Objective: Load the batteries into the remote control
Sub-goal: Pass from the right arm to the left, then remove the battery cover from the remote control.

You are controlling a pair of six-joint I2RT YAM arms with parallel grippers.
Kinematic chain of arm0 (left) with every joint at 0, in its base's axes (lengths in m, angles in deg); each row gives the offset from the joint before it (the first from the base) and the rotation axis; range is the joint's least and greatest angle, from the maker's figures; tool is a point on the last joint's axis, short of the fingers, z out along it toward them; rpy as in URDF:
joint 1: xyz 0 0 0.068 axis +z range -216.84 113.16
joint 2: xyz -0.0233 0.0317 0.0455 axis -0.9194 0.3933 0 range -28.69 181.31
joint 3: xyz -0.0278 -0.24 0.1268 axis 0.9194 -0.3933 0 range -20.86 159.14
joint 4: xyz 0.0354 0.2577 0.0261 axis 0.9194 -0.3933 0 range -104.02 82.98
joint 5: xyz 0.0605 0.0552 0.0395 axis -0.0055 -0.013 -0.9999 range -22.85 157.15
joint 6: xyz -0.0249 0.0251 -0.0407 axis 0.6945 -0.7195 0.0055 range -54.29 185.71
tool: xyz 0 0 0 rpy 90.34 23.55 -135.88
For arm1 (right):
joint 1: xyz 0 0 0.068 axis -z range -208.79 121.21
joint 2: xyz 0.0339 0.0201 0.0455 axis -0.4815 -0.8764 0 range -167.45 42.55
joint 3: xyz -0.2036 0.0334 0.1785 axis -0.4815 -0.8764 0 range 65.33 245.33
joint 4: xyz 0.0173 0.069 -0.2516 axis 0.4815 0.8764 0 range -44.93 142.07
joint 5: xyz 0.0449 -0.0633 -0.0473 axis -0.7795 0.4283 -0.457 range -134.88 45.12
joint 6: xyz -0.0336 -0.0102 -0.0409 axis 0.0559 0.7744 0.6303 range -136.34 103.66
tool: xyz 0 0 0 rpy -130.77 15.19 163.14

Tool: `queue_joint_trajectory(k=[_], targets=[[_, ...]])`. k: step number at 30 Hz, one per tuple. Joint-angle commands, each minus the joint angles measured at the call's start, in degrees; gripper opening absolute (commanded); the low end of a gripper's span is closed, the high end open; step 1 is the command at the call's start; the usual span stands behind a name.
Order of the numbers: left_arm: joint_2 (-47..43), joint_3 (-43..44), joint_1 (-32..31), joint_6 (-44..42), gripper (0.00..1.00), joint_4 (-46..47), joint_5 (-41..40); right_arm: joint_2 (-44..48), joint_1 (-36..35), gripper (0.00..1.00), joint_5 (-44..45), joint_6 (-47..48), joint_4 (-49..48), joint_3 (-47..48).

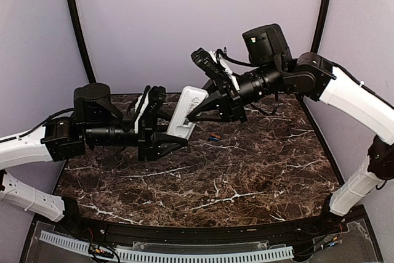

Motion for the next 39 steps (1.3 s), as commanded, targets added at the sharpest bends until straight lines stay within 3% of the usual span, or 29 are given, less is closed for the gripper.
queue_joint_trajectory(k=[1, 5, 10, 12, 14, 18, 21, 22, 27, 30, 39], targets=[[-0.1, 1.6, 0.1, 1.5, 0.52, 3.9, 1.3, -0.7, -0.5, 0.00, -0.5, 0.8, -0.7, 1.1], [0.2, 1.6, 0.1, 1.8, 0.35, 4.4, 0.8, -0.9, -0.5, 0.00, -0.9, 0.5, -1.6, 0.8], [0.3, 1.3, 0.1, 3.2, 0.03, 3.5, 0.4, -0.5, -0.4, 0.00, -0.3, 0.1, -2.8, -0.1], [0.0, 0.8, 0.1, 4.1, 0.00, 3.5, 0.3, -0.2, -0.4, 0.02, 0.2, -0.2, -4.0, -0.9], [-0.5, 0.2, 0.1, 4.8, 0.00, 3.6, -0.1, 0.5, -0.4, 0.19, 1.7, -0.9, -6.0, -2.4], [-1.5, -1.1, 0.5, 10.4, 0.00, 3.8, -4.0, 3.5, -0.4, 0.74, 8.2, -1.9, -13.2, -7.9], [-1.5, -1.6, 2.6, 17.5, 0.00, 1.5, -8.4, 7.5, -0.4, 0.95, 15.8, -1.7, -22.2, -15.8], [-1.5, -1.7, 3.1, 20.3, 0.00, -0.1, -9.4, 9.1, -0.5, 0.98, 17.5, -1.1, -26.4, -19.6], [1.2, -3.4, 5.8, 26.4, 0.00, -2.0, -9.3, 12.3, -0.6, 0.99, 20.6, 2.8, -50.0, -36.1], [4.3, -2.8, 7.3, 29.4, 0.00, -3.5, -7.8, 11.1, -0.6, 0.98, 22.3, 5.5, -60.5, -41.1], [9.2, -2.4, 10.0, 32.9, 0.00, -1.8, -3.8, 1.8, -0.3, 0.96, 21.5, 9.5, -68.8, -40.1]])
